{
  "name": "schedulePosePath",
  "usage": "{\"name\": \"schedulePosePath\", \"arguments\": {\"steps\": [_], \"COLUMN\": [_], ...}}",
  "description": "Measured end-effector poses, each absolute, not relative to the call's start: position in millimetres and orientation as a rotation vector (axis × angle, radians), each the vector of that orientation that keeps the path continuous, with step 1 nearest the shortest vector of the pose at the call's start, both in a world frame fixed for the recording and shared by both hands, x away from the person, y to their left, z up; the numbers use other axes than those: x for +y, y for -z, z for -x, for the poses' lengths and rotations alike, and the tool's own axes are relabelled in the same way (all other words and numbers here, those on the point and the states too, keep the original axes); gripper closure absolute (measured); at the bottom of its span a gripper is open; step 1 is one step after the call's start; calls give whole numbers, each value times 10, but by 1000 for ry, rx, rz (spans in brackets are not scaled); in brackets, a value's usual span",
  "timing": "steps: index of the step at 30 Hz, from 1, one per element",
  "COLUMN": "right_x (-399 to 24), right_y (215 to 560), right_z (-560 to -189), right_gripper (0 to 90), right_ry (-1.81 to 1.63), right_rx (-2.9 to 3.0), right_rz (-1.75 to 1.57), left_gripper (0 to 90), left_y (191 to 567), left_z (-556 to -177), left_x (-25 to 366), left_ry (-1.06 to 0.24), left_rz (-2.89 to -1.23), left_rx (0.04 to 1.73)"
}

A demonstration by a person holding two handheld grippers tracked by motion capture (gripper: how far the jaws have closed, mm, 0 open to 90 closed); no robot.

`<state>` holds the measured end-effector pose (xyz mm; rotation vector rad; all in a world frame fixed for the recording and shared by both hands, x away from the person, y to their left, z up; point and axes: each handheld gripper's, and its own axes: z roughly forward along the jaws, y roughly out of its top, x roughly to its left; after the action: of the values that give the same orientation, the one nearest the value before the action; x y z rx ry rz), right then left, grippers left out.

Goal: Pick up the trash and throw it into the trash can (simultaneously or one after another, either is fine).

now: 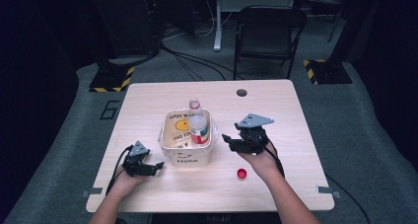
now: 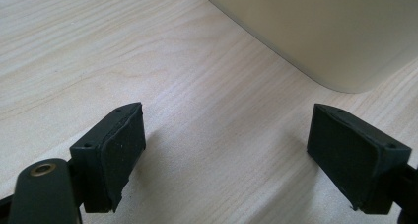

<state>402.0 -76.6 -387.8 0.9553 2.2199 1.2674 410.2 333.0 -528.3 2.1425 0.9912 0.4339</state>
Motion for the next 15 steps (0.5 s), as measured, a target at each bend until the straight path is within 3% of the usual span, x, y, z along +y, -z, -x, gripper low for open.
{"name": "schedulePosePath", "arguments": {"steps": [15], "right_x": [-981], "right_y": [4102], "right_z": [-3815], "right_gripper": [401], "right_ry": [-1269], "right_rx": [2200], "right_rz": [-1015], "left_gripper": [146], "left_y": [5293], "left_z": [-4103], "left_x": [3324], "left_ry": [-446], "left_rz": [-2132], "left_rx": [993]}}
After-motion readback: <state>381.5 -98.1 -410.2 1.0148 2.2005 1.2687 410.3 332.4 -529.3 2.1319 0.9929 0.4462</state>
